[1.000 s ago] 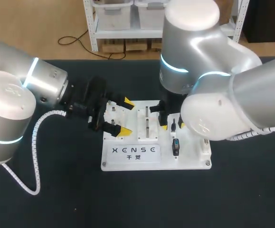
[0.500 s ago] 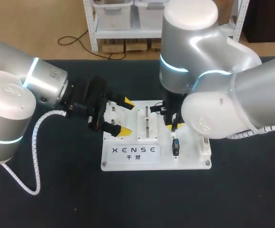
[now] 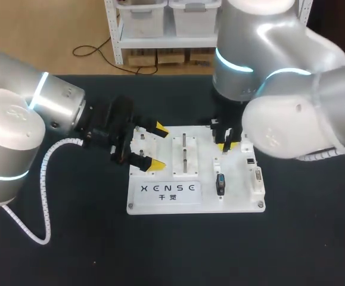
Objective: Insert the Ethernet cable into its matching sockets.
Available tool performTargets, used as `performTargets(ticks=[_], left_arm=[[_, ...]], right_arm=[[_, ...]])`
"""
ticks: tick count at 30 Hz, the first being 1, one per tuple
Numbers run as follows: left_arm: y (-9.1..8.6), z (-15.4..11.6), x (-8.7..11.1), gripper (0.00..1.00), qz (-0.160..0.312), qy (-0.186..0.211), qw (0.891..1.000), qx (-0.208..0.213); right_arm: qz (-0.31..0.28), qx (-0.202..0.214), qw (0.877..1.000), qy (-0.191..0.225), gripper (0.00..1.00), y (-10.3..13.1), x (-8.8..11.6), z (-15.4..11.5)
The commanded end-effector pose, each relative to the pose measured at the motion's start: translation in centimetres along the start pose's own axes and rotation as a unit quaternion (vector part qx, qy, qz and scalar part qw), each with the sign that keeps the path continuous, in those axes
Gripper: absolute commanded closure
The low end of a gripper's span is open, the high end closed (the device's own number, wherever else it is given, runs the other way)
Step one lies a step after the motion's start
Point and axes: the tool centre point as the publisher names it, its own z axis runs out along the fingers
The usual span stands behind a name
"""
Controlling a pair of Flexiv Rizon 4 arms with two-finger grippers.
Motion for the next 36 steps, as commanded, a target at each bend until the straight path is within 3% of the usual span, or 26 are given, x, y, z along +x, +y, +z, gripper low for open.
performTargets(ticks=[1, 18, 36], left_arm=[[0.0, 0.0, 0.1, 0.00, 0.001, -0.001, 1.000, -0.001], [0.0, 0.0, 0.1, 0.00, 0.001, -0.001, 1.000, -0.001], [0.0, 0.0, 0.1, 0.00, 0.001, -0.001, 1.000, -0.001]], right_arm=[[0.002, -0.003, 1.000, -0.001, 1.00, -1.2, 0.6, -0.8], [0.017, 0.006, 1.000, 0.024, 1.00, -4.1, 2.1, 0.1], [0.018, 0.013, 0.999, 0.027, 1.00, -5.5, 1.9, 1.3]])
